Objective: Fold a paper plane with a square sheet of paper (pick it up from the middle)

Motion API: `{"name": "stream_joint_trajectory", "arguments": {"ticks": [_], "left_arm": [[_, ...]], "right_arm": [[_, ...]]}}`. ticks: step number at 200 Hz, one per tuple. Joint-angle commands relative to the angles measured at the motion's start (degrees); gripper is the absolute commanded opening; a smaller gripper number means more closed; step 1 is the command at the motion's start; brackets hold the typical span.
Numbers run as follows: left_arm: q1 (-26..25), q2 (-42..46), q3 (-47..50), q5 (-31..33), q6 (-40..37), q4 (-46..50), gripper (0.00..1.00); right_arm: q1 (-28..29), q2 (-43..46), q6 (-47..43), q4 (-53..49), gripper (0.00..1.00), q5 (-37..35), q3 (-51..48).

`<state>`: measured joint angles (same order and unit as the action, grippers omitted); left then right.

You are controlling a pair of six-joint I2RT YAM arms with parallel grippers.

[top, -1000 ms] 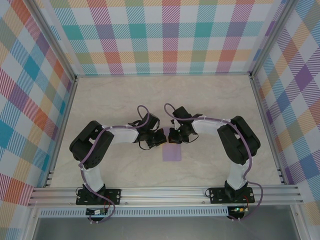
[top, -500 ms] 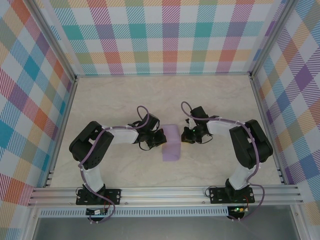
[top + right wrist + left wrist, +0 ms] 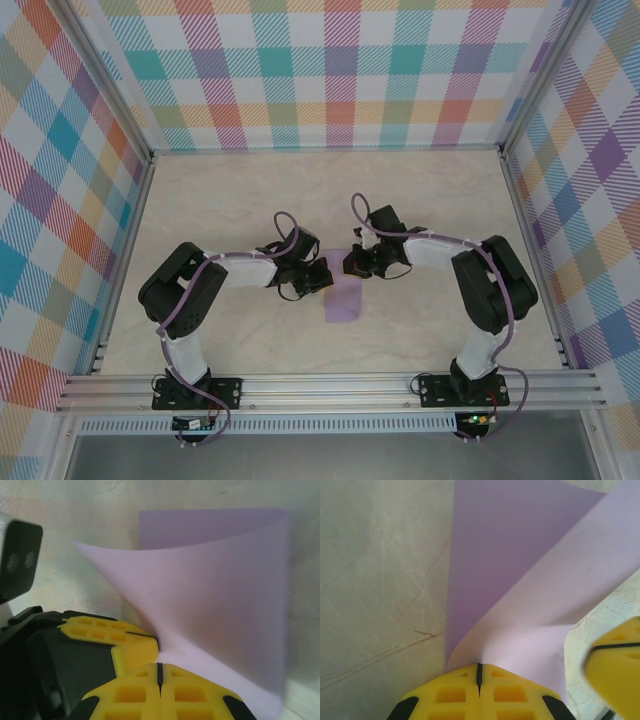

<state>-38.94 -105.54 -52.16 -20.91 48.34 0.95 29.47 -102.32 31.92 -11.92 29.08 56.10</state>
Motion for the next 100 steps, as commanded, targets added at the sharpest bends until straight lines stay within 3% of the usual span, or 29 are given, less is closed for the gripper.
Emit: {"name": "stream_joint_trajectory", "arguments": {"ticks": [1, 30, 100], "left_arm": [[-0.7, -7.4, 4.4, 10.1, -1.1, 16.6, 0.00], [-0.8, -7.7, 4.2, 10.4, -1.3, 17.3, 0.00], [-0.8, -9.0, 6.3, 11.2, -1.1, 17.3, 0.00]], "right_arm": [[0.9, -3.4, 2.0, 4.0, 0.00, 3.7, 1.8], [0.0, -4.6, 0.5, 3.3, 0.00, 1.0, 1.1], [-9.1, 0.0, -2.4, 1.8, 0.00, -4.6, -3.9]]}}
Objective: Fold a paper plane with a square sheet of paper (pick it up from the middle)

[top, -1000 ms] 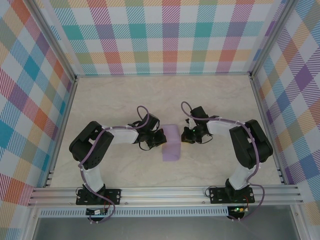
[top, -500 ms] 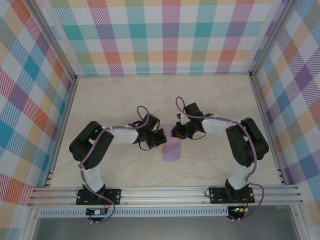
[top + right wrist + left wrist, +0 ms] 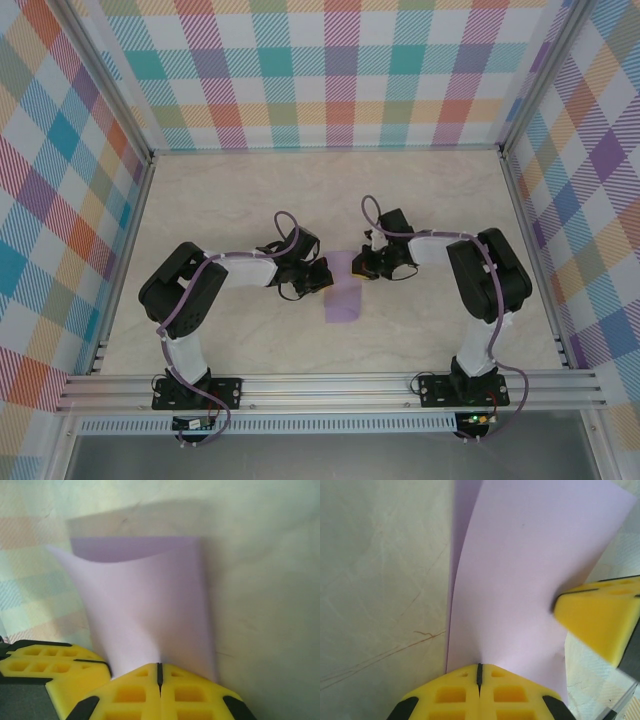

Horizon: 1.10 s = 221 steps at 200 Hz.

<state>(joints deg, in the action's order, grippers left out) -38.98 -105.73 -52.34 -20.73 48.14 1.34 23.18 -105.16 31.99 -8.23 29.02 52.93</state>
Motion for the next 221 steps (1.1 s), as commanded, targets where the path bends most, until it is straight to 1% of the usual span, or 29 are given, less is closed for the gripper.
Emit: {"name": "stream_joint_trajectory", "arguments": {"ticks": [1, 18, 34, 47, 78, 110, 142, 169, 196, 221], "left_arm": [[-0.7, -8.8, 6.5, 11.0, -0.9, 16.9, 0.00], [-0.8, -9.0, 6.3, 10.7, -1.1, 16.7, 0.00], [-0.8, -9.1, 5.9, 10.5, -1.1, 16.7, 0.00], [-0.9, -9.2, 5.5, 10.5, -1.1, 16.7, 0.00], [-1.0, -9.9, 4.6, 10.4, -1.3, 17.1, 0.00], [-1.1, -10.2, 4.6, 10.4, -1.3, 17.3, 0.00], [-1.2, -10.4, 4.8, 10.4, -1.2, 17.4, 0.00], [-1.2, -10.4, 5.2, 10.5, -1.4, 17.3, 0.00], [-1.3, -10.2, 6.0, 10.5, -1.3, 16.8, 0.00], [-1.3, -9.9, 6.3, 10.6, -1.2, 16.7, 0.00]], "right_arm": [[-2.8, 2.9, -2.5, -1.9, 0.00, -4.6, -0.8], [-3.0, 4.8, -2.7, -2.9, 0.00, -6.1, 0.0], [-2.5, 7.0, -1.4, -1.4, 0.00, -4.5, 0.0], [-1.0, 7.8, -0.1, 1.4, 0.00, -2.7, -0.3], [3.1, 3.9, 1.3, 3.4, 0.00, -0.6, 2.0], [3.2, -0.6, 2.2, 5.2, 0.00, 0.8, 3.3], [2.4, -2.4, 0.8, 2.6, 0.00, -2.1, 5.2], [-0.5, -4.4, 0.5, 0.9, 0.00, -5.4, 6.7], [-3.4, -5.7, -1.4, -0.9, 0.00, -10.1, 7.8], [-5.4, -4.1, -2.8, -2.3, 0.00, -13.6, 9.1]]}}
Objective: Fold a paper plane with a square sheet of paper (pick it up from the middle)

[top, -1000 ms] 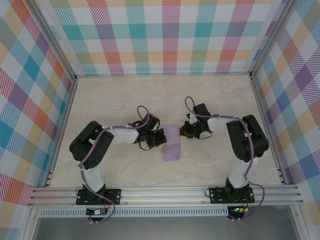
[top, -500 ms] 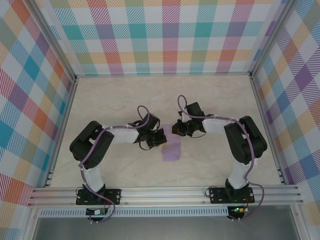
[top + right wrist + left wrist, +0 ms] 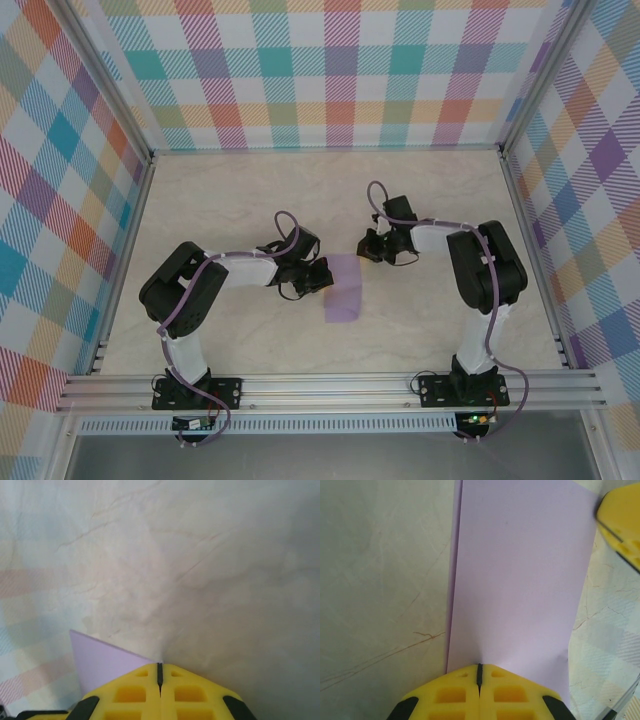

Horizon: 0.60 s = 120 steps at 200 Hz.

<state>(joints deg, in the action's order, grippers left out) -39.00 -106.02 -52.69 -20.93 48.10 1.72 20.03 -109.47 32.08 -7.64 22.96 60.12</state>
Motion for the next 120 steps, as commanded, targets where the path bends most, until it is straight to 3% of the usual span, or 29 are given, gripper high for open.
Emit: {"name": "stream_joint_trajectory", "arguments": {"ticks": [1, 56, 95, 120], "left_arm": [[-1.3, -9.6, 6.6, 10.8, -1.2, 16.3, 0.00], [-1.4, -9.3, 6.0, 11.0, -1.2, 16.2, 0.00], [-1.8, -10.2, 5.0, 11.1, -1.5, 16.5, 0.00], [-1.9, -10.6, 4.6, 11.3, -1.4, 16.4, 0.00]], "right_arm": [[-2.3, 0.4, -2.9, -2.9, 0.00, -7.7, 1.9], [1.3, 11.9, -1.5, -1.9, 0.00, 1.2, -4.1], [6.8, 12.6, 1.9, -0.6, 0.00, 8.5, -9.5], [8.7, 12.6, 1.8, -1.7, 0.00, 8.7, -11.5]]}}
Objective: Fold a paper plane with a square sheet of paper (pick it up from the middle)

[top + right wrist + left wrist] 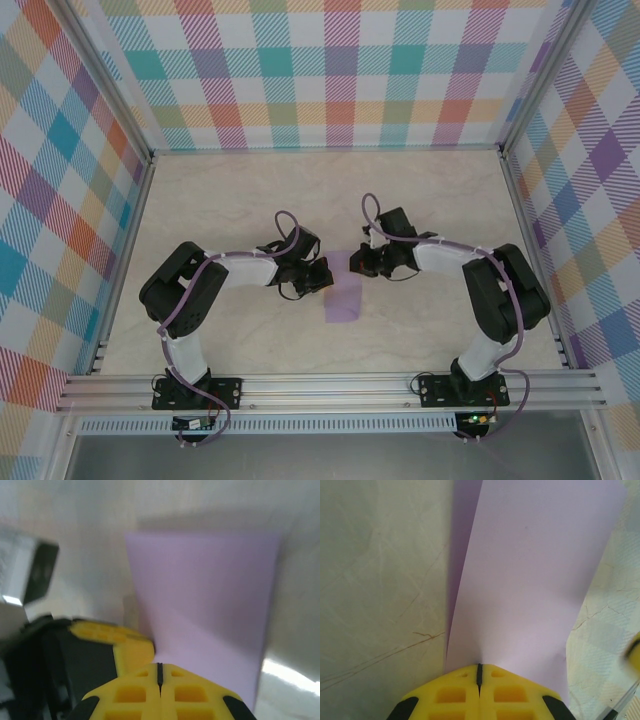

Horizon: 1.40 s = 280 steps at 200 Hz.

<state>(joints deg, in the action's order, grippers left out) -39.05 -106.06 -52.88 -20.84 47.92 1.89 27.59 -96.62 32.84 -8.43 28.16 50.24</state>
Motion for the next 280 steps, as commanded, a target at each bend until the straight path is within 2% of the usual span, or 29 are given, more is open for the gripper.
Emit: {"name": "stream_joint_trajectory", "arguments": {"ticks": [1, 46, 167, 225, 248, 280], "left_arm": [[-1.9, -10.6, 4.7, 11.2, -1.2, 16.2, 0.00], [-2.1, -11.1, 4.3, 11.3, -1.2, 16.4, 0.00], [-2.0, -11.7, 4.2, 11.4, -1.2, 16.0, 0.00], [-2.1, -11.7, 4.2, 11.7, -1.2, 15.9, 0.00], [-2.1, -11.8, 4.1, 11.5, -1.3, 15.9, 0.00], [-2.1, -11.5, 4.2, 11.7, -1.3, 15.9, 0.00]], "right_arm": [[1.2, -0.2, 1.0, -0.9, 0.00, 3.4, -1.7], [1.1, -0.8, -2.2, -3.4, 0.00, 2.6, -4.1], [1.2, -0.5, -3.0, -6.0, 0.00, 0.7, -8.6], [1.1, 6.0, -3.1, -8.5, 0.00, -1.0, -14.1], [1.1, 8.5, -2.4, -7.7, 0.00, 0.8, -12.0], [1.7, 6.8, -1.1, -5.2, 0.00, 3.3, -6.0]]}}
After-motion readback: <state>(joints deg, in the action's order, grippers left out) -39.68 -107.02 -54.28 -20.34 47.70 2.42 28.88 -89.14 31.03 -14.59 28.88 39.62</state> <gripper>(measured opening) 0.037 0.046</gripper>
